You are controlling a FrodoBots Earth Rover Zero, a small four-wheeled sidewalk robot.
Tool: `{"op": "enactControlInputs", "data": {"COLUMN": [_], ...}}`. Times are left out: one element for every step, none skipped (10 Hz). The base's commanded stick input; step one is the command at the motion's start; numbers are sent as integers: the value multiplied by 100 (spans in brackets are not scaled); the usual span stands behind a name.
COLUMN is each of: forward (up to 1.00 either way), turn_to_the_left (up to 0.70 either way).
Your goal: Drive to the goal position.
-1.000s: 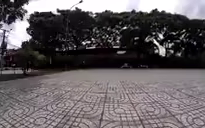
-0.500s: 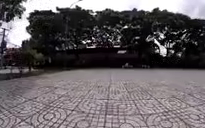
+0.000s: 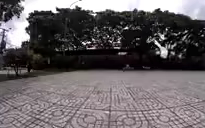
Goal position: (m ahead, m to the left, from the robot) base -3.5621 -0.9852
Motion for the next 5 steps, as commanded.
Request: {"op": "enactControlInputs", "data": {"forward": [70,70,70,70,70], "turn_to_the_left": [0,0,0,0,0]}}
